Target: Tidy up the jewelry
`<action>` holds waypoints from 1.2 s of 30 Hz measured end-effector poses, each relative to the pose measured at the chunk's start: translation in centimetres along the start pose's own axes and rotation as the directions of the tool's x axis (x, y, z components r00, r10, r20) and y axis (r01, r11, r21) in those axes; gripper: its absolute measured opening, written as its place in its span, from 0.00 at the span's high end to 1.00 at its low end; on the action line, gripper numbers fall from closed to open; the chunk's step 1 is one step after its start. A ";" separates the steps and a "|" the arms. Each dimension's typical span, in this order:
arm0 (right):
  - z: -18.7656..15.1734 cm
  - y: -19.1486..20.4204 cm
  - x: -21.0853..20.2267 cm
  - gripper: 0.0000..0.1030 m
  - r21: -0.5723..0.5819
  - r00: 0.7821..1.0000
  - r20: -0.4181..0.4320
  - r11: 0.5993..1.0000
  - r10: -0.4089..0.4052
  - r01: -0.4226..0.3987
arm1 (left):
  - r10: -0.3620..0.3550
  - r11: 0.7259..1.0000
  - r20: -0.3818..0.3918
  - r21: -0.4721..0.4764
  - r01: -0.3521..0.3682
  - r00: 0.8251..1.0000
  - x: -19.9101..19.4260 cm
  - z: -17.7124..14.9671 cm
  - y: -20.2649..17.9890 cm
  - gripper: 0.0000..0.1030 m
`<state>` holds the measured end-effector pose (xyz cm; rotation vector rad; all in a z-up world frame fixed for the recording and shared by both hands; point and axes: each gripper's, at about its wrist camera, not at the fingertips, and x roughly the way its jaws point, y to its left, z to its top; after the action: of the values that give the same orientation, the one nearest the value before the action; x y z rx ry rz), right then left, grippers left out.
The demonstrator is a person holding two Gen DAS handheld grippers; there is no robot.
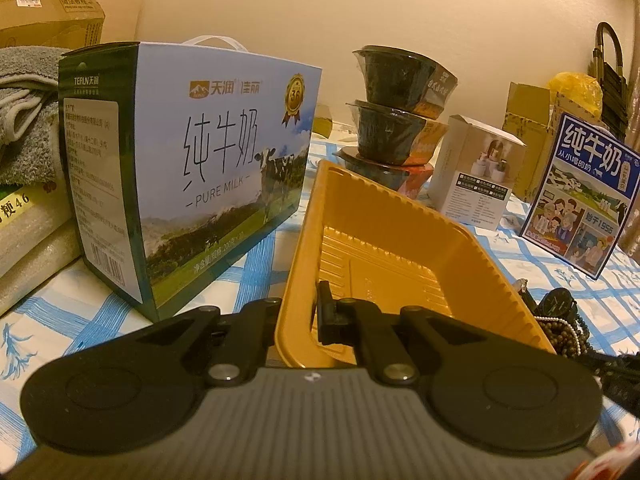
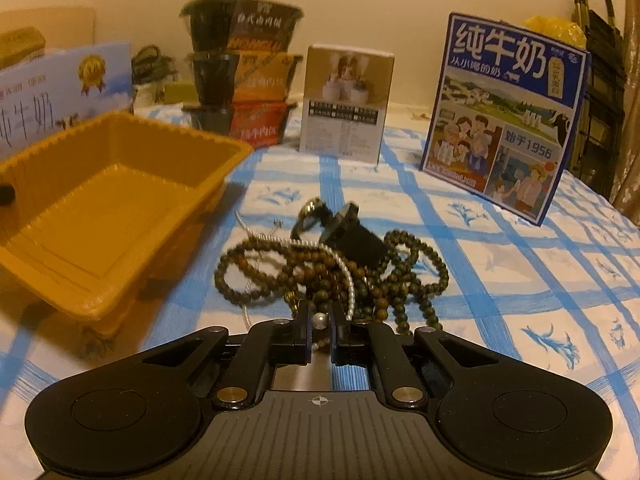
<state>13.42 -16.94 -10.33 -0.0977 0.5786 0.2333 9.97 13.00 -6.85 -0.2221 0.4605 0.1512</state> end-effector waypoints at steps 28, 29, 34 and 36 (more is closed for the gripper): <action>3.6 6.4 -2.7 0.60 0.070 0.902 0.081 0.900 0.425 -0.430 | 0.031 0.999 0.013 0.009 -0.031 0.999 -2.5 0.4 1.2 0.96; 3.7 6.0 -3.0 0.60 0.079 0.903 0.090 0.901 0.421 -0.427 | 0.032 0.999 0.012 0.007 -0.032 0.999 -2.5 0.4 1.2 0.96; 2.6 3.0 -3.8 0.60 0.121 0.942 0.068 0.935 0.328 -0.334 | 0.037 0.999 0.010 0.006 -0.037 0.999 -2.7 0.3 1.5 0.96; 1.7 1.7 -3.8 0.60 0.132 0.957 0.038 0.948 0.286 -0.289 | 0.039 0.999 0.010 0.006 -0.039 0.999 -2.7 0.4 1.7 0.96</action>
<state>10.81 -15.79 -6.81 0.1227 0.5876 0.4771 7.39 14.47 -5.60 -0.2062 0.4552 0.1893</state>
